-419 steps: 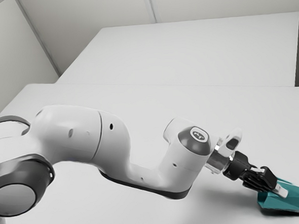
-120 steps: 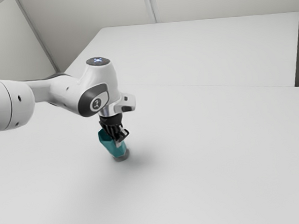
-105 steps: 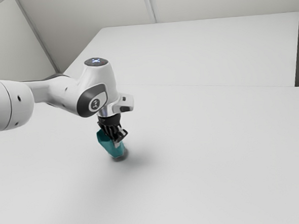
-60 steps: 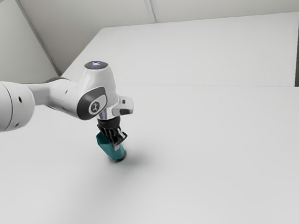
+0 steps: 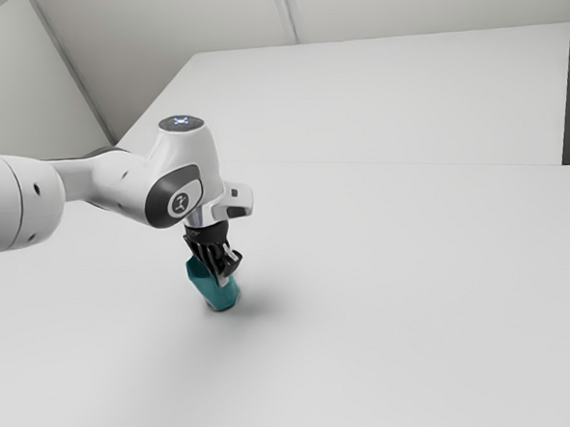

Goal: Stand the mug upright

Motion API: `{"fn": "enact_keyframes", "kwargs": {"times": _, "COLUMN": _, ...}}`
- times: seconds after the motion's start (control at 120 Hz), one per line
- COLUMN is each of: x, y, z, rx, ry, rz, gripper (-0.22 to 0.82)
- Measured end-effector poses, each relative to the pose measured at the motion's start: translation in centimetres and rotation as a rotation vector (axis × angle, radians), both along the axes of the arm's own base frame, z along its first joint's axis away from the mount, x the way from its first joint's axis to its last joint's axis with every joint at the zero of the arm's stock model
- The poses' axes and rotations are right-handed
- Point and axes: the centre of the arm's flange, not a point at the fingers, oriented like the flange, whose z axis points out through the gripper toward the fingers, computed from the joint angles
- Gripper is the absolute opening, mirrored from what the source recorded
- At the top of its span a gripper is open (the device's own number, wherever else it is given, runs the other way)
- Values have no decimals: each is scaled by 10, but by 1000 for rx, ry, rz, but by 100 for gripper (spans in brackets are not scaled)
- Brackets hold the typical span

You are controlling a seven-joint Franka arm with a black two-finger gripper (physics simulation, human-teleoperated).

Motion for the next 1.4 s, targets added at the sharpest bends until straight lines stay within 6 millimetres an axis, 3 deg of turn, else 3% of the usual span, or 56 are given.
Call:
{"fn": "enact_keyframes", "kwargs": {"times": 0.4, "x": 1, "y": -3, "z": 32, "rx": -13, "ry": -55, "rz": -10, "gripper": 12}}
{"fn": "enact_keyframes", "kwargs": {"times": 0.742, "x": 14, "y": -9, "z": 99, "rx": -33, "ry": -132, "rz": -6, "gripper": 18}}
{"fn": "enact_keyframes", "kwargs": {"times": 1.033, "x": 27, "y": -12, "z": 154, "rx": -46, "ry": -157, "rz": 20, "gripper": 46}}
{"fn": "enact_keyframes", "kwargs": {"times": 1.1, "x": 35, "y": -13, "z": 170, "rx": -49, "ry": -163, "rz": 34, "gripper": 50}}
{"fn": "enact_keyframes", "kwargs": {"times": 1.175, "x": 61, "y": -15, "z": 190, "rx": -44, "ry": -161, "rz": 57, "gripper": 53}}
{"fn": "enact_keyframes", "kwargs": {"times": 1.258, "x": 76, "y": -17, "z": 214, "rx": -43, "ry": -159, "rz": 79, "gripper": 56}}
{"fn": "enact_keyframes", "kwargs": {"times": 1.4, "x": 95, "y": -3, "z": 221, "rx": -75, "ry": -97, "rz": 143, "gripper": 58}}
